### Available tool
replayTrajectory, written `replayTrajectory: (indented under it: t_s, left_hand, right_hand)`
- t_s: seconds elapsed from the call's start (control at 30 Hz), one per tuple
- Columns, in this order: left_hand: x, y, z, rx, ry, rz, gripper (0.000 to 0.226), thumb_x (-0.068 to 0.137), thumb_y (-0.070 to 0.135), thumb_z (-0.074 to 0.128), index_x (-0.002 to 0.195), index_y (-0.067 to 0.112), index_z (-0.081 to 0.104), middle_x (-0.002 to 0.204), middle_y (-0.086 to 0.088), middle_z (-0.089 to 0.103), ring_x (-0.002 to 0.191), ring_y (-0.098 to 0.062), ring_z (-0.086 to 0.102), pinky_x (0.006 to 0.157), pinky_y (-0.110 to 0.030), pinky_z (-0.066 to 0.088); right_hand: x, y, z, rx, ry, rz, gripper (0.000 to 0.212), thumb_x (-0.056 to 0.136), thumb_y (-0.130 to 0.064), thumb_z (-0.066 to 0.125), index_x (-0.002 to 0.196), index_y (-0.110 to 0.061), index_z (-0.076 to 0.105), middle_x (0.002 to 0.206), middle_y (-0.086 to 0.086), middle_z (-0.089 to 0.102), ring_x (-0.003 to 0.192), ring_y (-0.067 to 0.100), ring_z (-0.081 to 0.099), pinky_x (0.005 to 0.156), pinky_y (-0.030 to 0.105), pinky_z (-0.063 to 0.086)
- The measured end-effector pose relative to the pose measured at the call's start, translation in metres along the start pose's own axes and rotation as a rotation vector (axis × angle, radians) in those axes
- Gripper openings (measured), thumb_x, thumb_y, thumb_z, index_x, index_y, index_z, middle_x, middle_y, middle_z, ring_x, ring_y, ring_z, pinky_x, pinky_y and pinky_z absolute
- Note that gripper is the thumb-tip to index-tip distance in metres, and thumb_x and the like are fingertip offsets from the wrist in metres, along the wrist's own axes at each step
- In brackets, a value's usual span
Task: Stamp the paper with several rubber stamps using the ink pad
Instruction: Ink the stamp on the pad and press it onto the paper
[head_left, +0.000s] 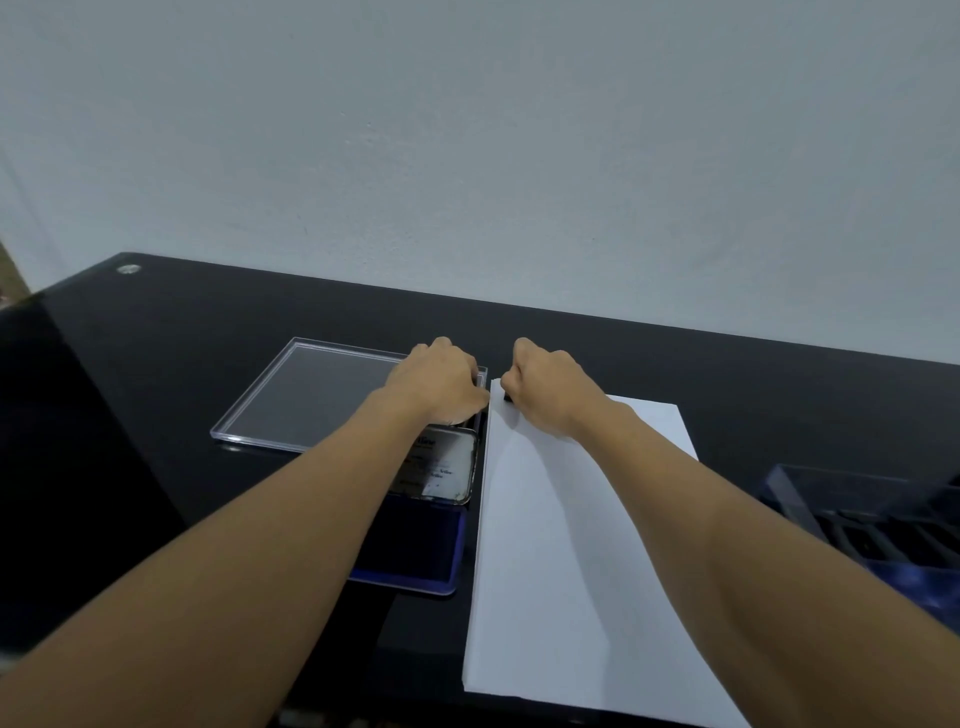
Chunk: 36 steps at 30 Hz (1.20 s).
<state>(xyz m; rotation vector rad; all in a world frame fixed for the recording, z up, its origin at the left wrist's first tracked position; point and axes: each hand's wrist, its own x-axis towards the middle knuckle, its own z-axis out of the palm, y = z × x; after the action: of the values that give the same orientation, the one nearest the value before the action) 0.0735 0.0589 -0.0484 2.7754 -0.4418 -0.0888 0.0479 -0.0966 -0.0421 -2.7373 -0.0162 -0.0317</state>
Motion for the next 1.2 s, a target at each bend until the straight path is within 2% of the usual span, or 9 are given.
replayTrajectory:
  t_s: [0.4,0.67,0.93,1.1,1.2]
  left_hand:
    - [0.0017,-0.0012,0.0015,-0.003,0.002,0.002,0.028,0.091,0.038,0.058,0.111,0.022,0.07,0.136,-0.007,0.046,0.117,-0.03,0.05,0.097,-0.047,0.049]
    - [0.0002,-0.0007,0.0001,0.01,-0.002,0.008,0.027,0.091,0.038,0.057,0.107,0.022,0.071,0.132,-0.007,0.049,0.112,-0.03,0.052,0.095,-0.048,0.051]
    - [0.0001,-0.0002,-0.0012,0.011,-0.02,0.006,0.031,0.092,0.039,0.056,0.113,0.022,0.07,0.137,-0.007,0.047,0.117,-0.03,0.051,0.097,-0.049,0.05]
    - [-0.0001,0.0006,-0.0046,0.014,-0.044,0.008,0.027,0.092,0.037,0.053,0.106,0.023,0.072,0.131,-0.007,0.052,0.115,-0.032,0.052,0.097,-0.049,0.05]
    - [-0.0014,0.0002,-0.0077,-0.007,-0.072,0.005,0.031,0.094,0.033,0.05,0.114,0.023,0.071,0.13,-0.007,0.055,0.117,-0.032,0.053,0.099,-0.049,0.049]
  right_hand:
    - [0.0032,-0.0017,-0.0058,0.017,-0.034,0.004,0.018,0.1,-0.02,0.039,0.083,-0.014,0.037,0.075,0.007,0.048,0.063,0.021,0.036,0.058,0.036,0.034]
    - [0.0023,0.0005,-0.0012,0.02,-0.015,0.01,0.015,0.099,-0.022,0.039,0.089,-0.012,0.04,0.08,0.01,0.052,0.064,0.023,0.039,0.059,0.038,0.037]
    - [0.0047,0.0,-0.0011,-0.006,-0.005,0.02,0.016,0.1,-0.023,0.038,0.088,-0.013,0.04,0.08,0.009,0.053,0.064,0.023,0.041,0.059,0.038,0.037]
    - [0.0021,-0.0014,-0.0023,-0.029,0.001,0.015,0.018,0.1,-0.024,0.038,0.085,-0.014,0.038,0.079,0.008,0.052,0.064,0.022,0.041,0.058,0.037,0.036]
    - [0.0022,-0.0024,-0.0024,-0.045,-0.004,0.016,0.017,0.101,-0.025,0.038,0.088,-0.014,0.04,0.081,0.008,0.054,0.064,0.021,0.042,0.058,0.036,0.037]
